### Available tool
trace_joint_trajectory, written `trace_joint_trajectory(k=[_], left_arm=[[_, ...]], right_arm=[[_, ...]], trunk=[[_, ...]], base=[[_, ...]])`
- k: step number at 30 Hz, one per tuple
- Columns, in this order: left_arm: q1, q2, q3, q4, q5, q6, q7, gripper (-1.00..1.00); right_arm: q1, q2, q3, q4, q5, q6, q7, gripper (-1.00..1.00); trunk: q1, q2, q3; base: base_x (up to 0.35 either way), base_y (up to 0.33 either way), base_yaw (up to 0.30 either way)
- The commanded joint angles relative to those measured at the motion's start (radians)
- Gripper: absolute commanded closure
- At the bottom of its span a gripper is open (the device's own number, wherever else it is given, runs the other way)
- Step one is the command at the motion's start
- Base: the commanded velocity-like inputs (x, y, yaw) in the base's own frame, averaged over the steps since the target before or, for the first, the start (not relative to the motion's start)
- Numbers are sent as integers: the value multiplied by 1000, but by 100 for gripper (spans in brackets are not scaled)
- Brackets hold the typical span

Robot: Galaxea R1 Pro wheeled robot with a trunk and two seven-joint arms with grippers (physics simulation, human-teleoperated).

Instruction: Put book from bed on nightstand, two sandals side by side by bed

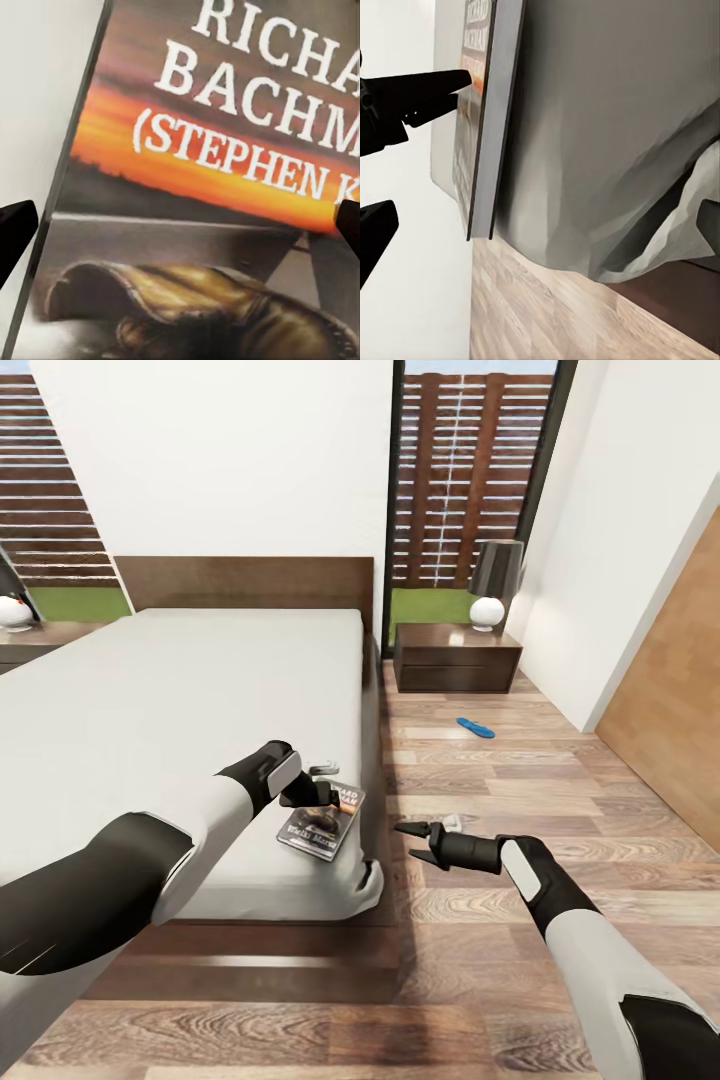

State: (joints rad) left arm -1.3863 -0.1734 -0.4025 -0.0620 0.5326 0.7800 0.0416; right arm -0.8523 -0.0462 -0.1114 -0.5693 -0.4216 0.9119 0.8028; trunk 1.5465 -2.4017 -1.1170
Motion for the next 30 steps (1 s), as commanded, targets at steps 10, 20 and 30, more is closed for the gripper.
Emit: trace_joint_trajectory(k=[10, 20, 30], left_arm=[[0, 0, -7, -1, 10, 4, 4, -100], [0, 0, -7, -1, 10, 4, 4, -100], [0, 0, -7, -1, 10, 4, 4, -100]], right_arm=[[-1, 32, 2, 0, 4, -12, 4, -100], [-1, 39, 61, 0, 4, -46, 4, -100], [-1, 45, 105, 0, 3, -69, 4, -100]], trunk=[[0, 0, -1], [0, 0, -1], [0, 0, -1]], base=[[6, -14, 0], [0, -1, 0], [0, 0, 0]])
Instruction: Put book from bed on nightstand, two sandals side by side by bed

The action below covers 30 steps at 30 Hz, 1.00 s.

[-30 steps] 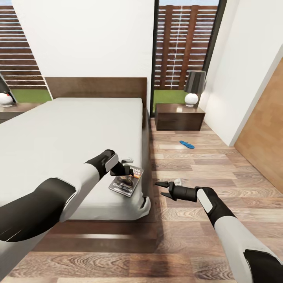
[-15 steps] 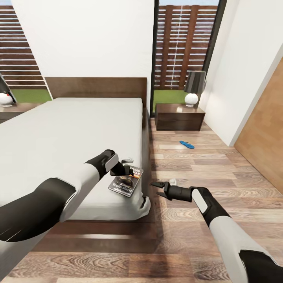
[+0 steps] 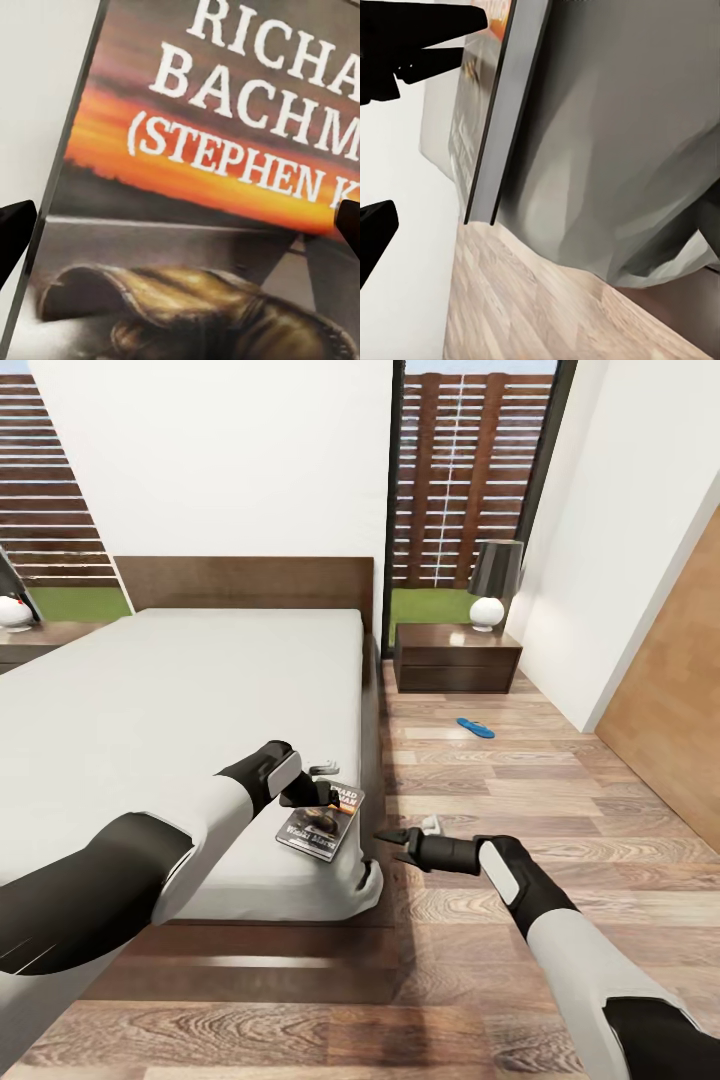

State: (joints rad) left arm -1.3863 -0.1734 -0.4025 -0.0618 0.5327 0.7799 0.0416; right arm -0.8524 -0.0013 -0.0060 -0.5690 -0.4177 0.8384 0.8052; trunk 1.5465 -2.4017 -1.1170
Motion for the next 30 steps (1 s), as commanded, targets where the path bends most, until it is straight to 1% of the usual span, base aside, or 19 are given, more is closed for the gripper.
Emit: trace_joint_trajectory(k=[1, 6, 11, 21, 30], left_arm=[[0, 0, -7, -1, 10, 4, 4, -100], [0, 0, -7, -1, 10, 4, 4, -100], [0, 0, -7, -1, 10, 4, 4, -100], [0, 0, -7, -1, 10, 4, 4, -100], [0, 0, -7, -1, 10, 4, 4, -100]], right_arm=[[0, 1, 0, 0, -1, 2, 2, -100], [0, 7, 3, 0, -1, -16, 2, -100], [0, 7, 4, 0, -1, -18, 2, -100], [0, 7, 4, 0, -2, -20, 2, -100], [0, 7, 4, 0, -3, -37, 3, -100]], trunk=[[0, 0, -1], [0, 0, -1], [0, 0, -1], [0, 0, -1], [0, 0, -1]], base=[[0, 0, 0], [0, 0, 0], [26, -27, 0], [89, -94, 0], [19, -20, 0]])
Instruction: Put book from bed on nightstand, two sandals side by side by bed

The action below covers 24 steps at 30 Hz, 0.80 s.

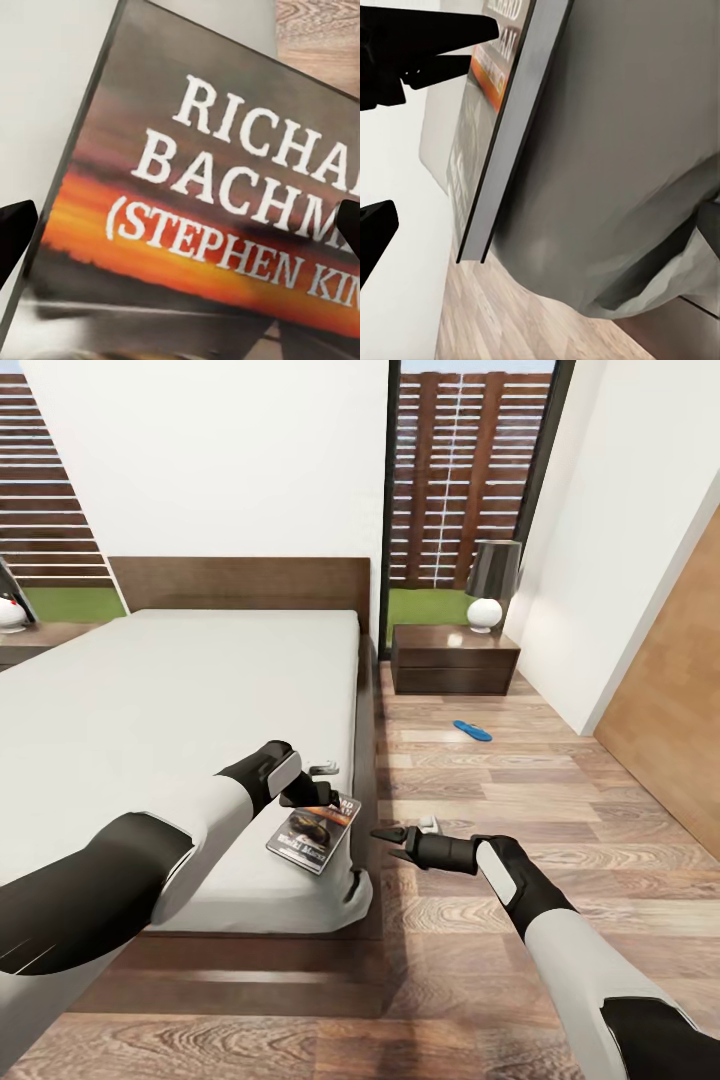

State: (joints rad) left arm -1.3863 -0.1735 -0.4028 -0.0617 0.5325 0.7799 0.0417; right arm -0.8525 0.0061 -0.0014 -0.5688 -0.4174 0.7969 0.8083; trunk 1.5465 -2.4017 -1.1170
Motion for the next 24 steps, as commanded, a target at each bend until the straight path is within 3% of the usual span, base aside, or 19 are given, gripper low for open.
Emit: trace_joint_trajectory(k=[1, 20, 24], left_arm=[[0, 0, -7, -1, 11, 4, 4, -100], [0, 0, -7, -1, 11, 4, 4, -100], [0, 0, -7, -1, 11, 4, 4, -100]], right_arm=[[0, 0, 0, 0, -3, 4, 1, -100], [0, 1, 1, 0, -3, 2, 23, -100], [0, 14, 1, 0, -3, 2, 50, -100]], trunk=[[0, 0, -1], [0, 0, -1], [0, 0, -1]], base=[[3, -3, 0], [0, -1, 0], [0, 0, 0]])
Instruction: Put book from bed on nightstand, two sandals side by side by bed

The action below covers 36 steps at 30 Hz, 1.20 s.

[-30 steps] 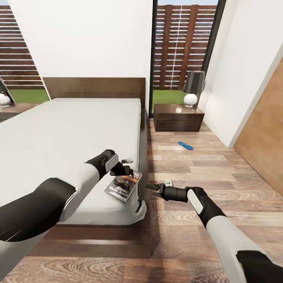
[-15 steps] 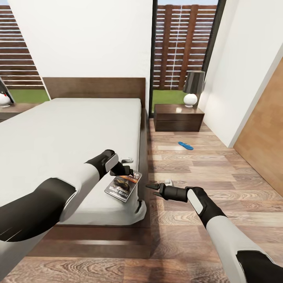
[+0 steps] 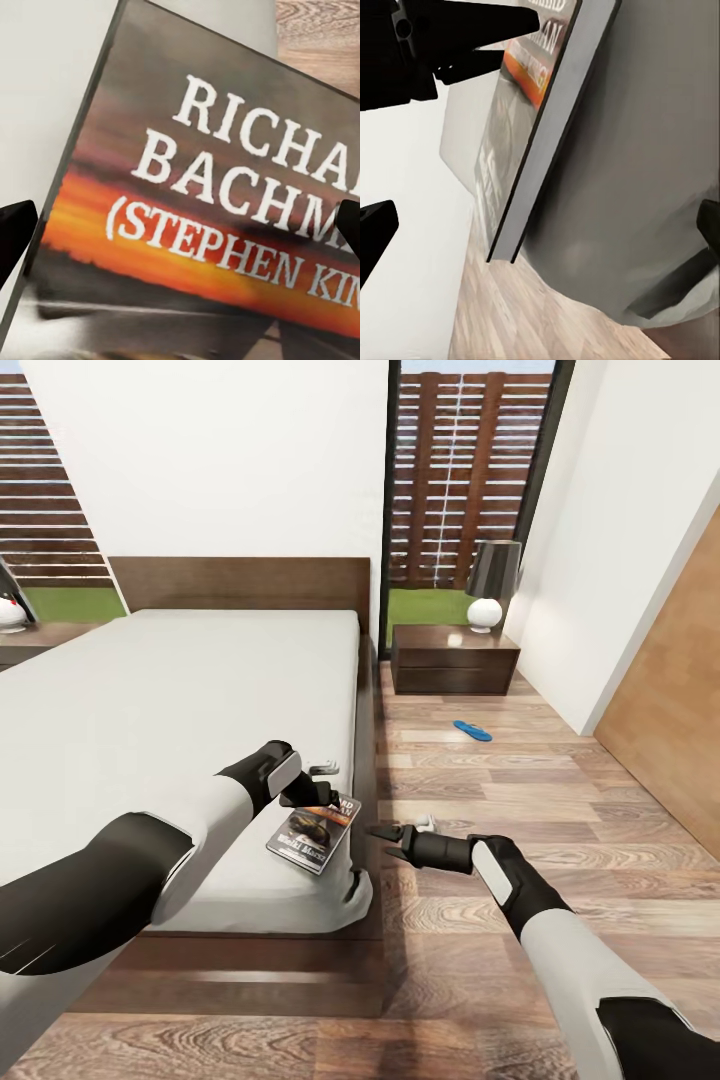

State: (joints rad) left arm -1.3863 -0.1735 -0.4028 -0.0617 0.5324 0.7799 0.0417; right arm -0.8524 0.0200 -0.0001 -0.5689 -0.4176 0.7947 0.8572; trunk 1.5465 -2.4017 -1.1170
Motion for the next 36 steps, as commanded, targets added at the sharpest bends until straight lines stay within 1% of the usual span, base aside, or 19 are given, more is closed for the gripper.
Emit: trace_joint_trajectory(k=[1, 7, 13, 21, 36], left_arm=[[0, 0, -7, -1, 11, 4, 4, -100], [0, 0, -7, -1, 11, 4, 4, -100], [0, 0, -7, -1, 11, 4, 4, -100], [0, 0, -7, -1, 11, 4, 4, -100], [0, 0, -7, -1, 11, 4, 4, -100]], right_arm=[[0, 3, 0, 0, -2, 5, 3, -100], [0, 20, 1, 0, -2, 5, 10, -100], [0, 27, 2, 0, -1, 4, 12, -100], [0, 29, 2, 0, -1, -19, 12, -100], [0, 29, 0, 0, -1, -24, 12, -100]], trunk=[[0, 0, -1], [0, 0, -1], [0, 0, -1], [0, 0, -1], [0, 0, -1]], base=[[0, 0, 0], [0, 0, 0], [0, -38, 0], [0, -59, 0], [0, -6, 0]])
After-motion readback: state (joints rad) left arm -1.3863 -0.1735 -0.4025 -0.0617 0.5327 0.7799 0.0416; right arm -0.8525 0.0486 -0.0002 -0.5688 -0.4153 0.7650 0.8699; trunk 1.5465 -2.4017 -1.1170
